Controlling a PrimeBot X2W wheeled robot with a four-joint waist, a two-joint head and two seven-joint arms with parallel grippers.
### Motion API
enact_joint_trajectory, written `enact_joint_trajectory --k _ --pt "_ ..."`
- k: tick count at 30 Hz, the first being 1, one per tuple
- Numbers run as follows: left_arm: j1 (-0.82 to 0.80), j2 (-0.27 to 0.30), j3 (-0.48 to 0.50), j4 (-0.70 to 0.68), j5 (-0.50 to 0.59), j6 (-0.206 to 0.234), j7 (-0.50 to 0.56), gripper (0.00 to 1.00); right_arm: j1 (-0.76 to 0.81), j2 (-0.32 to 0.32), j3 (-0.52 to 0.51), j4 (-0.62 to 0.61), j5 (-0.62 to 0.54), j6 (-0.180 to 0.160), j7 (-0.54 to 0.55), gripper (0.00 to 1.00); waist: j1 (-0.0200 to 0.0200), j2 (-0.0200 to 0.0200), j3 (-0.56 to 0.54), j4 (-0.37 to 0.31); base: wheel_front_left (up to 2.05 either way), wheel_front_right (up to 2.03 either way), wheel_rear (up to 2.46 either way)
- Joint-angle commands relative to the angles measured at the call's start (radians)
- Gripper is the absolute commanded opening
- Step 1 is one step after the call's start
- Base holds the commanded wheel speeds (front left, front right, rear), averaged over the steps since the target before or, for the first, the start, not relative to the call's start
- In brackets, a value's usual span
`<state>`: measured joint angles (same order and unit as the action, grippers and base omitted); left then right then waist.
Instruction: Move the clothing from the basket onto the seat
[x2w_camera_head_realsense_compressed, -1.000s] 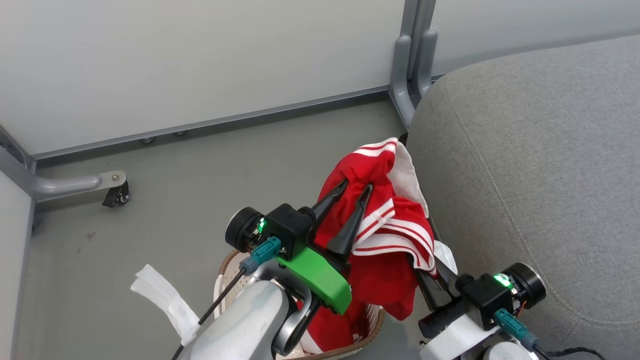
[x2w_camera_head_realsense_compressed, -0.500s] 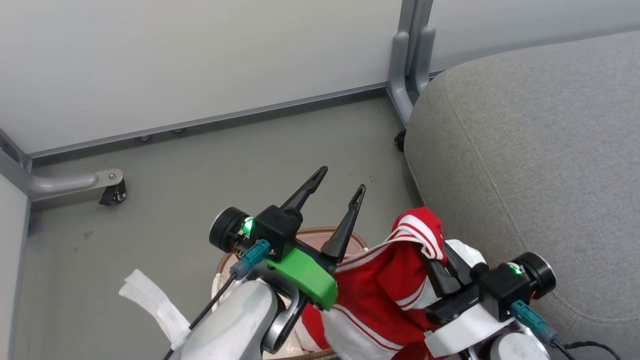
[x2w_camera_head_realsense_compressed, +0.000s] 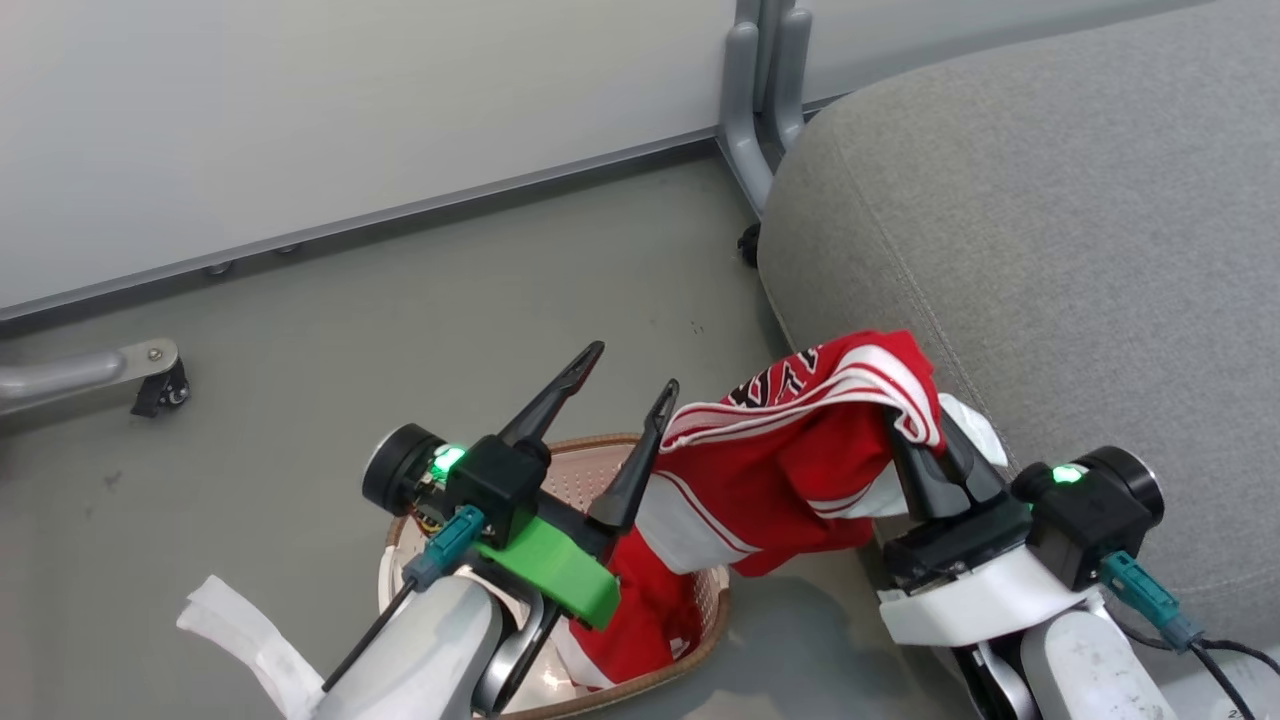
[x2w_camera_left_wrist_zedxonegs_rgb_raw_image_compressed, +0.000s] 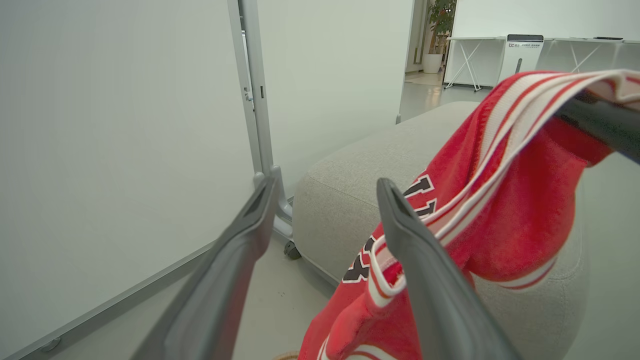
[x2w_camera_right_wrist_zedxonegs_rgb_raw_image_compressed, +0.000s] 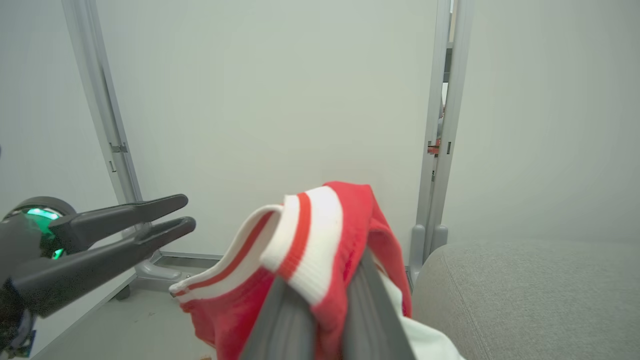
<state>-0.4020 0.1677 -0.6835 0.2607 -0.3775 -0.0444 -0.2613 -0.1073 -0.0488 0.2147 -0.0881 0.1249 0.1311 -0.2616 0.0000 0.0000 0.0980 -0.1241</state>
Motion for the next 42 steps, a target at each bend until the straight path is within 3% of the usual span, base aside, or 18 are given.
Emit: enact_joint_trajectory --k 1,16,29,36,42 --pt "0.022 0.008 0.016 -0.012 0.011 -0.011 -0.004 1.0 -0.02 -0.003 -0.007 -0.02 0.009 0.0 -0.005 0.0 0.0 0.0 0.039 -0.049 0.0 0.0 0.0" --pt "0.195 0.069 0.153 -0.161 0.177 -0.079 -0.003 1.0 -0.014 -0.002 -0.087 -0.182 0.069 -0.001 -0.005 0.0 0.0 0.0 0.143 -0.265 0.0 0.0 0.0" --pt "0.295 0.101 0.143 -0.189 0.194 -0.087 -0.003 1.0 0.099 -0.002 -0.136 -0.256 0.122 -0.001 -0.005 0.0 0.0 0.0 0.189 -0.417 0.0 0.0 0.0" --pt "0.259 0.137 0.109 -0.188 0.197 -0.087 -0.003 1.0 0.022 -0.002 -0.168 -0.305 0.155 -0.001 -0.005 0.0 0.0 0.0 0.242 -0.44 0.0 0.0 0.0" --pt "0.204 0.178 0.072 -0.217 0.2 -0.087 -0.003 1.0 -0.184 -0.002 -0.245 -0.361 0.174 -0.001 -0.005 0.0 0.0 0.0 0.34 -0.403 0.0 0.0 0.0"
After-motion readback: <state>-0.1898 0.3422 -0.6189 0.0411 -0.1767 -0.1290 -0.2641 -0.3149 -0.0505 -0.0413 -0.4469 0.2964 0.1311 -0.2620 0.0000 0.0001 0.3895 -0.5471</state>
